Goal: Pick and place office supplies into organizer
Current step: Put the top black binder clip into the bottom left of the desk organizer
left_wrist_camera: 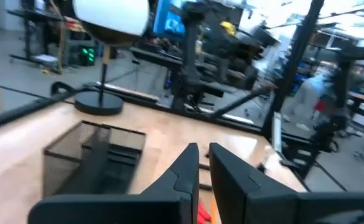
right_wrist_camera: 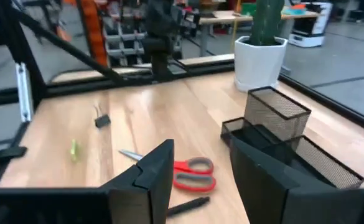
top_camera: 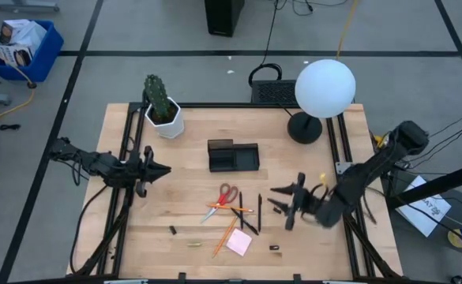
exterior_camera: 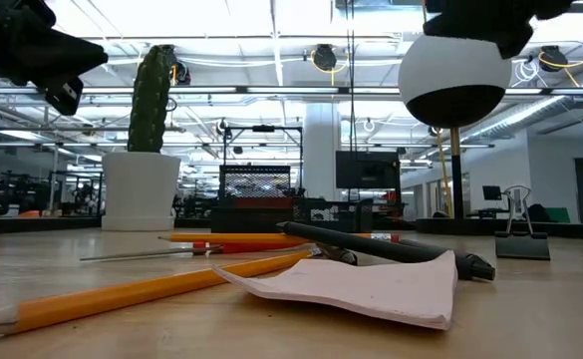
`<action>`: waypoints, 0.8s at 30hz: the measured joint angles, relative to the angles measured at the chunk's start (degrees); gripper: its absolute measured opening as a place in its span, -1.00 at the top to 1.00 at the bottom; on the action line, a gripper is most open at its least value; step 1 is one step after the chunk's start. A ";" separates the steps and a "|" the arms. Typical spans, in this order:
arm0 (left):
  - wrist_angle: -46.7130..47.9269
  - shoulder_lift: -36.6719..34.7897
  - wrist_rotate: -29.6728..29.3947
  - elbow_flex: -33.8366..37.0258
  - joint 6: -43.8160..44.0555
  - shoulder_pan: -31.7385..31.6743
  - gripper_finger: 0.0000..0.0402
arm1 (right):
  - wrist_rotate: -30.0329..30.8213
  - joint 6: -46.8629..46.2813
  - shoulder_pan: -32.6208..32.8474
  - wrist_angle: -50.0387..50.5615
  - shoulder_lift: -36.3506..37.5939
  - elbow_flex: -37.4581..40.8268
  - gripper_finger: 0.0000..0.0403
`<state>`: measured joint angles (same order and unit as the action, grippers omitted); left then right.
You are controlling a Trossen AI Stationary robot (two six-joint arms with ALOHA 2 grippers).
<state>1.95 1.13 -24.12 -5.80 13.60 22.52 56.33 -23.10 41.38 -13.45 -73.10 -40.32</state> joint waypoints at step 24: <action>-1.30 -0.02 -2.69 -0.01 2.12 0.00 0.80 | -4.06 -45.98 11.84 31.69 -14.82 -4.57 0.48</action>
<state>0.64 1.10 -26.81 -5.81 15.72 22.52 52.27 -69.08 53.23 18.24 -87.92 -44.89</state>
